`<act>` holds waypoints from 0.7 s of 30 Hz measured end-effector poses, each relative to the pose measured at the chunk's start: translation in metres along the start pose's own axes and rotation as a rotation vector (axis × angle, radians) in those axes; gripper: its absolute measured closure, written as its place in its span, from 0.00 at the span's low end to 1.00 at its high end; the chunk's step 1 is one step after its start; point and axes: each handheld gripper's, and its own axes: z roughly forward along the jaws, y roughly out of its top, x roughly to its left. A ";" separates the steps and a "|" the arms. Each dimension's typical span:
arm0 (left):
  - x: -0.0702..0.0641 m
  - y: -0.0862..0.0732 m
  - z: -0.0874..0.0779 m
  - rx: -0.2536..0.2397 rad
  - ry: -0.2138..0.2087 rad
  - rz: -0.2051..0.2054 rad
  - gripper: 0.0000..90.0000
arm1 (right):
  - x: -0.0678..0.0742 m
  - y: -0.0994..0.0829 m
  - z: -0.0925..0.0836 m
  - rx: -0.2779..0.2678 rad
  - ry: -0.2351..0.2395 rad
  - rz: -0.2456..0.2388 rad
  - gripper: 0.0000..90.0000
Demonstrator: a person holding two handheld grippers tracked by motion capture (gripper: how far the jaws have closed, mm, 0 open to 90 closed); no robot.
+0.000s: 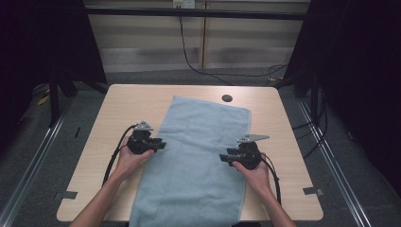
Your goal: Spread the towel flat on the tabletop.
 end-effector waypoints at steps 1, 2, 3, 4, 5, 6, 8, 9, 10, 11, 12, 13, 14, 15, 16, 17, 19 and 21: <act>-0.002 -0.003 0.003 -0.008 0.005 0.011 0.76 | -0.002 -0.001 0.001 -0.001 -0.004 0.002 0.57; -0.003 -0.004 0.002 -0.007 0.007 0.010 0.76 | -0.004 -0.001 0.002 0.005 -0.009 0.003 0.57; -0.004 -0.005 0.000 0.007 -0.007 0.003 0.76 | -0.005 -0.002 0.003 0.011 -0.012 -0.002 0.57; -0.006 -0.006 -0.003 0.022 0.000 0.024 0.76 | -0.006 -0.002 0.003 0.015 -0.018 -0.002 0.56; -0.007 -0.009 -0.005 0.021 0.001 0.039 0.76 | -0.007 -0.002 0.003 0.014 -0.020 0.003 0.54; -0.008 -0.013 -0.009 0.014 -0.004 0.030 0.76 | -0.008 -0.002 0.004 0.011 -0.021 0.008 0.53; -0.009 -0.023 -0.019 0.009 -0.038 -0.038 0.76 | -0.008 -0.001 0.004 0.001 -0.025 0.018 0.52; -0.012 -0.027 -0.024 0.023 -0.028 -0.002 0.76 | -0.008 0.000 0.005 -0.003 -0.020 0.019 0.52; -0.015 -0.031 -0.029 0.025 -0.016 0.007 0.76 | -0.007 0.001 0.007 -0.001 -0.017 0.012 0.51; -0.015 -0.035 -0.032 0.023 -0.023 0.009 0.76 | -0.005 0.002 0.008 0.000 -0.016 0.009 0.51; -0.016 -0.039 -0.036 0.019 -0.034 -0.008 0.76 | -0.005 0.003 0.009 -0.006 -0.014 0.007 0.51; -0.017 -0.045 -0.042 0.021 -0.030 -0.011 0.76 | -0.004 0.004 0.011 -0.010 -0.009 0.009 0.51; -0.018 -0.048 -0.045 0.019 -0.023 -0.010 0.76 | -0.004 0.005 0.014 -0.009 -0.008 0.010 0.50; -0.018 -0.051 -0.049 0.025 -0.029 -0.009 0.76 | -0.003 0.005 0.016 -0.011 -0.014 0.009 0.49; -0.019 -0.053 -0.053 0.031 -0.041 -0.015 0.75 | -0.003 0.005 0.019 -0.009 -0.028 0.007 0.49; -0.019 -0.055 -0.058 0.013 -0.047 -0.013 0.74 | -0.002 0.006 0.021 -0.005 -0.036 0.000 0.49; -0.014 -0.053 -0.062 -0.028 -0.062 -0.036 0.73 | -0.001 0.009 0.027 0.014 -0.017 -0.006 0.49; -0.009 -0.047 -0.061 -0.057 -0.047 -0.040 0.73 | 0.001 0.012 0.030 0.012 -0.010 -0.011 0.49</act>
